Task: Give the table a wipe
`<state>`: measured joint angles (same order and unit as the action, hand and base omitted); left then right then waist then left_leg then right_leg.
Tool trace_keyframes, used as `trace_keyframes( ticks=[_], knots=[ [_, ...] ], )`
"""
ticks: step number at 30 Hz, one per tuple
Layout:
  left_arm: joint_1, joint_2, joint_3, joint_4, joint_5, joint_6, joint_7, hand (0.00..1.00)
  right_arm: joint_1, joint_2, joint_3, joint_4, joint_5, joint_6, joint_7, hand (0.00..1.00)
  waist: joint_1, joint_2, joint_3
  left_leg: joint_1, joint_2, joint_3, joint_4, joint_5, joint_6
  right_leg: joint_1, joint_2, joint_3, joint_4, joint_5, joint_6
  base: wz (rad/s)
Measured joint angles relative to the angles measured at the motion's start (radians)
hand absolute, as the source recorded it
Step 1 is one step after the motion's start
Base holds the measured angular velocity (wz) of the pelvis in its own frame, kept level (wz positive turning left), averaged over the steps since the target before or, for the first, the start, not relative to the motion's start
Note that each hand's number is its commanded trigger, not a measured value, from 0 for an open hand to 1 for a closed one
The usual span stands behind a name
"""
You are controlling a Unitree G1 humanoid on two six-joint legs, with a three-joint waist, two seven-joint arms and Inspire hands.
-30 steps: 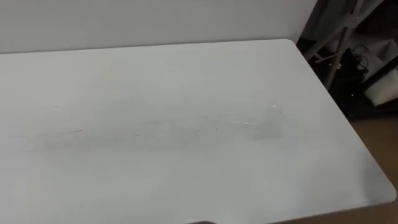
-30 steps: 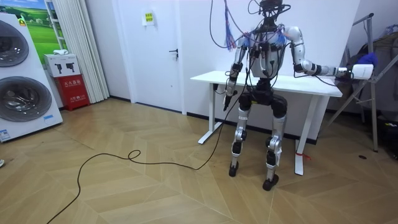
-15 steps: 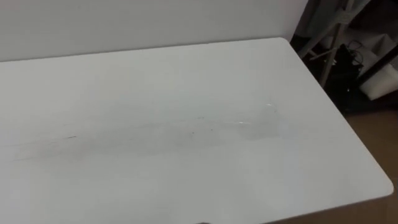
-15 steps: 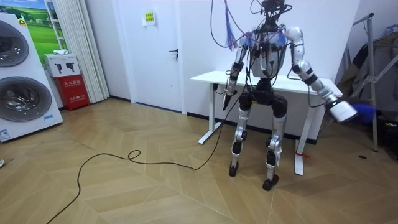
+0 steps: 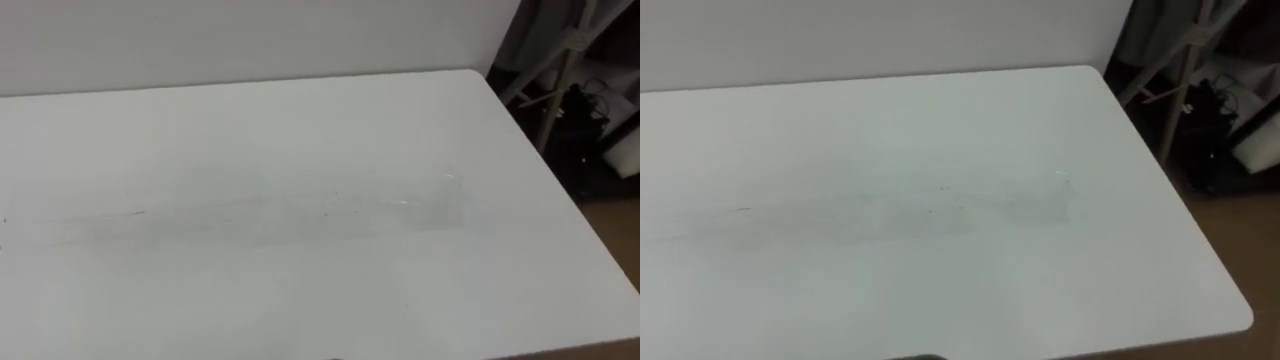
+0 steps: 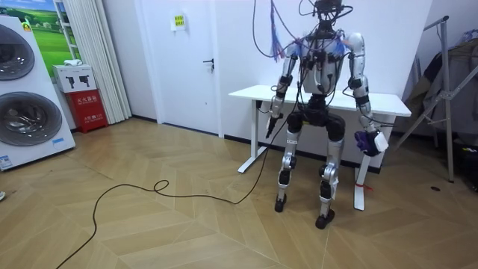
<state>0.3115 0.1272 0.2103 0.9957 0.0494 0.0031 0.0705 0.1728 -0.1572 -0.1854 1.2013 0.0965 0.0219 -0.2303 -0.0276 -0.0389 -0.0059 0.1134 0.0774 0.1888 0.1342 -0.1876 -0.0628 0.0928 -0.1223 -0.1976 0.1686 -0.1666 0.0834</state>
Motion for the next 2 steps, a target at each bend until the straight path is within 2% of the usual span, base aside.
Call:
trace_keyframes(
  ticks=[2],
  knots=[
    [-0.006,-0.007,-0.006,0.019,0.000,0.000,0.003,0.00,-0.017,0.007,0.015,0.000,-0.036,-0.001,0.021,0.00,0.006,0.004,0.0006,0.002,0.000,-0.007,0.000,0.000,0.000,0.009,0.000,-0.009,0.000,0.000,-0.001,0.10]
  ],
)
